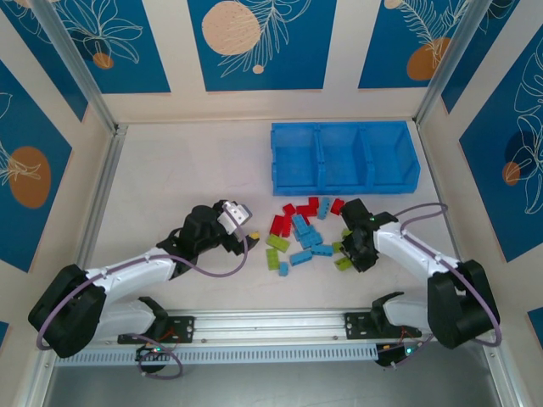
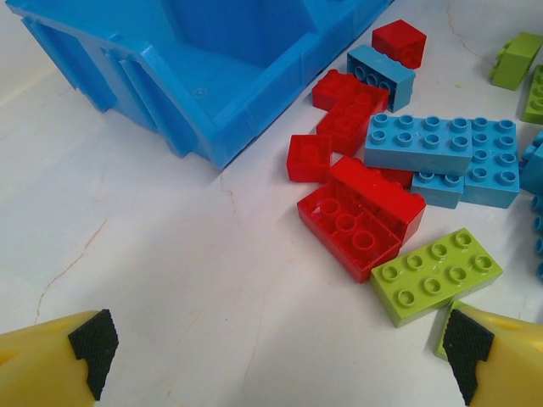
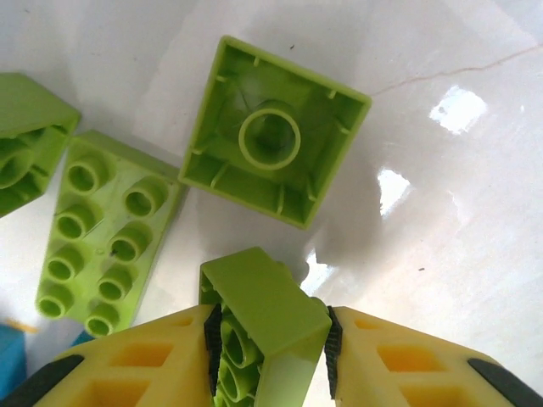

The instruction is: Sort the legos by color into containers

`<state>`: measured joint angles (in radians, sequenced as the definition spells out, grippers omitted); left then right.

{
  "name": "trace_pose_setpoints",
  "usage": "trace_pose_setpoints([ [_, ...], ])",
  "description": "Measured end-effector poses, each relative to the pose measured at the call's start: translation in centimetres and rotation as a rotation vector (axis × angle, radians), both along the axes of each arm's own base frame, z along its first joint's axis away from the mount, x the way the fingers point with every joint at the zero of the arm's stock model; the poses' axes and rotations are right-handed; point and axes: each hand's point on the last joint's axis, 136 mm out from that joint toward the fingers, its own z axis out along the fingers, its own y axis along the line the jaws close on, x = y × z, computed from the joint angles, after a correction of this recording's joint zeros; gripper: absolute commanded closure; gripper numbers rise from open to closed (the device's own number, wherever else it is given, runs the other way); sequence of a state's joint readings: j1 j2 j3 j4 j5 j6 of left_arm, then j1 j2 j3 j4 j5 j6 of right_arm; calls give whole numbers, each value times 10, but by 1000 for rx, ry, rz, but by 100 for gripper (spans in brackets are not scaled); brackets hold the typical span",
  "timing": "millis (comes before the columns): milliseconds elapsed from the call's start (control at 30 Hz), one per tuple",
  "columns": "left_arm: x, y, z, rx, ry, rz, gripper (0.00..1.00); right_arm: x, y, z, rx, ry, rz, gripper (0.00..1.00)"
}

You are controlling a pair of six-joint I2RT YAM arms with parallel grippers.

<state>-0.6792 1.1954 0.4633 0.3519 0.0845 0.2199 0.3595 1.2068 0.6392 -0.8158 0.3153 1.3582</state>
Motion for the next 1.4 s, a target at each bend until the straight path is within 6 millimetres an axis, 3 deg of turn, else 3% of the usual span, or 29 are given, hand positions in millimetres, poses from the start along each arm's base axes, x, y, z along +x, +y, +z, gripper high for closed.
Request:
trace_pose_setpoints([
  [100, 0, 0, 0, 0, 0, 0, 0, 0, 0, 7, 18, -48, -8, 76],
  [333, 0, 0, 2, -5, -5, 0, 0, 6, -1, 25, 41, -161, 10, 85],
  [467, 0, 0, 6, -14, -16, 0, 0, 18, -7, 49, 7, -241, 56, 90],
  [633, 0, 0, 10, -22, -24, 1, 0, 71, -22, 114, -46, -458, 93, 94],
  [767, 1, 1, 10, -24, -22, 8, 0, 134, -55, 164, -129, -588, 57, 94],
  [833, 2, 2, 10, -27, -18, 24, 0, 169, -74, 175, -175, -615, 40, 94],
  [1000, 8, 9, 10, -36, -7, 90, 0, 245, -122, 152, -227, -560, -17, 95],
  [1133, 13, 14, 10, -37, -4, 138, 0, 286, -148, 120, -222, -499, -48, 94],
  [1167, 14, 15, 9, -39, -3, 149, 0, 293, -154, 114, -220, -488, -57, 91],
  [1267, 17, 19, 7, -40, 8, 185, 0, 301, -163, 102, -193, -461, -73, 64],
  [1333, 20, 21, 5, -46, 26, 215, 0, 305, -166, 104, -178, -455, -77, 51],
  [1400, 24, 23, 4, -53, 62, 259, 0, 307, -167, 114, -173, -462, -74, 46],
])
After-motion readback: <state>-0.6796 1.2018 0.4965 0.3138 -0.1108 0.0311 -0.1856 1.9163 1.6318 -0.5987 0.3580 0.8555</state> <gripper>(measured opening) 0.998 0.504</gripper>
